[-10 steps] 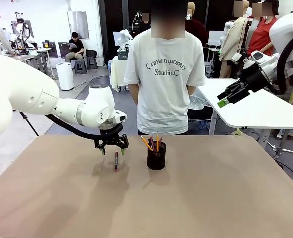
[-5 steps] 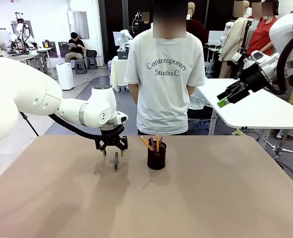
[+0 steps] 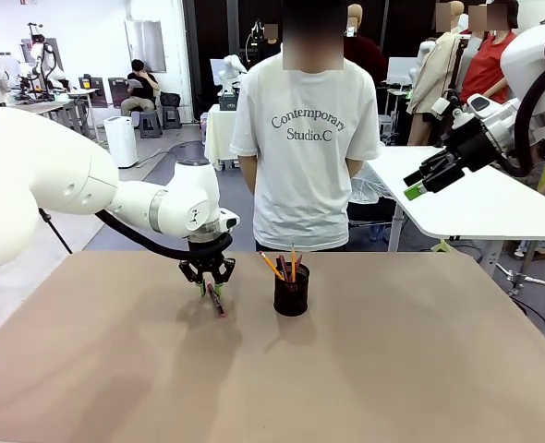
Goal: Place the pens into the pen holder.
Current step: Pick up a writing instrument from the table and place it into the Pen holder.
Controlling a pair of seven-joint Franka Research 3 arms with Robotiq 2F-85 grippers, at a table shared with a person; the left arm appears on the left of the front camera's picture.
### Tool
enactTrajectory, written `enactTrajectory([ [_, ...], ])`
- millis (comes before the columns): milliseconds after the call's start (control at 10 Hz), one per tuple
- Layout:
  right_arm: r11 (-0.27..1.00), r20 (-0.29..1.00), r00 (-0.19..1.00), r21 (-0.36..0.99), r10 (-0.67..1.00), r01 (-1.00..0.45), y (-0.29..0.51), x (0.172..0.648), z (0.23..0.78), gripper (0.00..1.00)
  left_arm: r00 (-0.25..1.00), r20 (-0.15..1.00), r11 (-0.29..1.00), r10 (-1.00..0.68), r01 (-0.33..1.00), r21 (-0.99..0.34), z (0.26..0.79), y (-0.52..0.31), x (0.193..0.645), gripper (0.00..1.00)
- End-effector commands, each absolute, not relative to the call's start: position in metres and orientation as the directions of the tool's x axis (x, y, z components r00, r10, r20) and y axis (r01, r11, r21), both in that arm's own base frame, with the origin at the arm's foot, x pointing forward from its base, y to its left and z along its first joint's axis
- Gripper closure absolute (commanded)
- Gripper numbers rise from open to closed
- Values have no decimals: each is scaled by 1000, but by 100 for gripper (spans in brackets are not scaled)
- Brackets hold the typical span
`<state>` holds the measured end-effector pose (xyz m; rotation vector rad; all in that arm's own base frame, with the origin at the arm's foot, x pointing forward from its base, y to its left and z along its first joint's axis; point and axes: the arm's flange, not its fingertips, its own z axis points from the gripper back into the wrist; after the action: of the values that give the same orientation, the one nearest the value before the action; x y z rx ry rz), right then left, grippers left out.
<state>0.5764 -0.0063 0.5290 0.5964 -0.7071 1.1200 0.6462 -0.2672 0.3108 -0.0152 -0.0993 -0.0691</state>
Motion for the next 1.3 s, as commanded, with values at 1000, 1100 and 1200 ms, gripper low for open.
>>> enactTrajectory([
  [1000, 332, 765, 263, 68, 588, -941, -5, 579, 532, 0, 979, 160, 920, -129, 178, -350, 407, -267, 613, 100],
  [1100, 332, 765, 263, 68, 588, -941, -5, 579, 532, 0, 962, 228, 876, -153, 238, -419, 431, -263, 603, 100],
  [1200, 332, 765, 263, 68, 588, -941, -5, 579, 532, 0, 957, 250, 833, -150, 258, -490, 444, -261, 599, 100],
])
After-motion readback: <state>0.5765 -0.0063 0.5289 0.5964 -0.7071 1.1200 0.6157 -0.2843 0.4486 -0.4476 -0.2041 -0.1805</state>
